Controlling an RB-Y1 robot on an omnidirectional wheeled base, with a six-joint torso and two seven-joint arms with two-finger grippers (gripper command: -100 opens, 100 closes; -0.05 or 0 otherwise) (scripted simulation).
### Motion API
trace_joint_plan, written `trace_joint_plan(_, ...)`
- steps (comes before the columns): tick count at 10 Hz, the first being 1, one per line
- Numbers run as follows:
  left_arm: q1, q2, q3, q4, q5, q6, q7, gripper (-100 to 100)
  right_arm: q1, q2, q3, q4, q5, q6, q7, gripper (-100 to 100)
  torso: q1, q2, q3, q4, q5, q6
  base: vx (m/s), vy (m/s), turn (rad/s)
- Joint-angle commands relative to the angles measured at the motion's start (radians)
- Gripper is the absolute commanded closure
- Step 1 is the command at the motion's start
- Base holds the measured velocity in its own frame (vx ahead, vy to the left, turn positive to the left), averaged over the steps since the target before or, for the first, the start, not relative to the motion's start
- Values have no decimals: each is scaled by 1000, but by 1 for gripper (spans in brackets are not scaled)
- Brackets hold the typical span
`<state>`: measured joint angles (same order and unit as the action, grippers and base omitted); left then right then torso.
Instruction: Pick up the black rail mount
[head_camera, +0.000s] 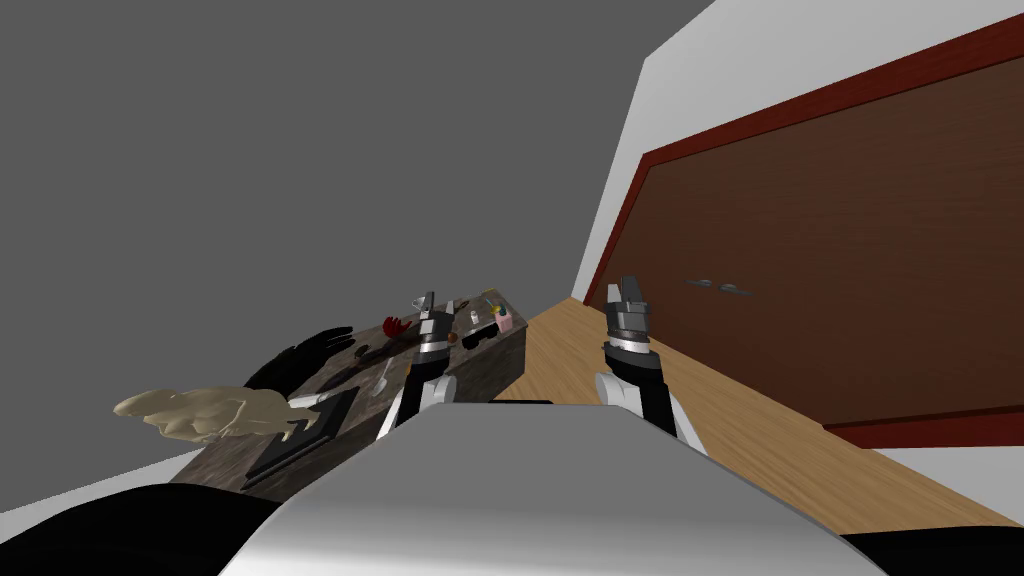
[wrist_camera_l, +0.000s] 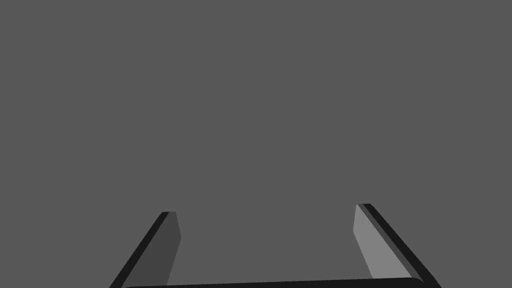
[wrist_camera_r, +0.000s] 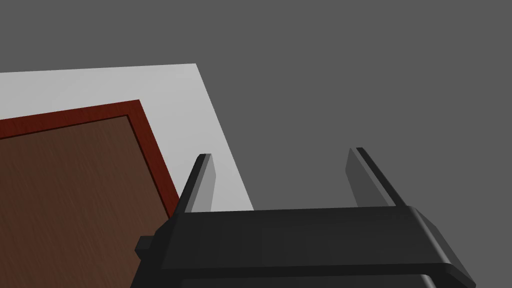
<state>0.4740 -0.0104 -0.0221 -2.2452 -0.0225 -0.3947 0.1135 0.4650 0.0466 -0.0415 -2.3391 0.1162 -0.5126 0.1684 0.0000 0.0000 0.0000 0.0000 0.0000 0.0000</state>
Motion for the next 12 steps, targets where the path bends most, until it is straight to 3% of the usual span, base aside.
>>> trace_joint_plan(1,-4,35,11,5,4,16,1,-100,0,0,0,0,0,0,0,0,0,0,0,0,0,0,-6,-26,17)
trace_joint_plan(5,-21,147,75,33,31,105,11,-100,0,0,0,0,0,0,0,0,-7,2,1,0,-1,0,-23,-98,38)
trace_joint_plan(6,-21,147,75,33,31,111,11,-100,0,0,0,0,0,0,0,0,-8,2,1,0,-2,0,-5,-95,21)
trace_joint_plan(8,-31,207,121,54,54,174,18,-100,0,0,0,0,0,0,0,0,-6,1,1,0,-1,0,-14,-99,44)
trace_joint_plan(9,-31,207,121,54,54,185,18,-100,0,0,0,0,0,0,0,0,-7,1,0,0,-2,0,-9,-93,26)
trace_joint_plan(11,-41,267,173,78,83,252,27,-100,0,0,0,0,0,0,0,0,-7,1,1,0,-1,0,-24,-125,45)
trace_joint_plan(12,-41,267,173,78,83,273,27,-100,0,0,0,0,0,0,0,0,-9,1,1,0,-2,0,-10,-122,33)
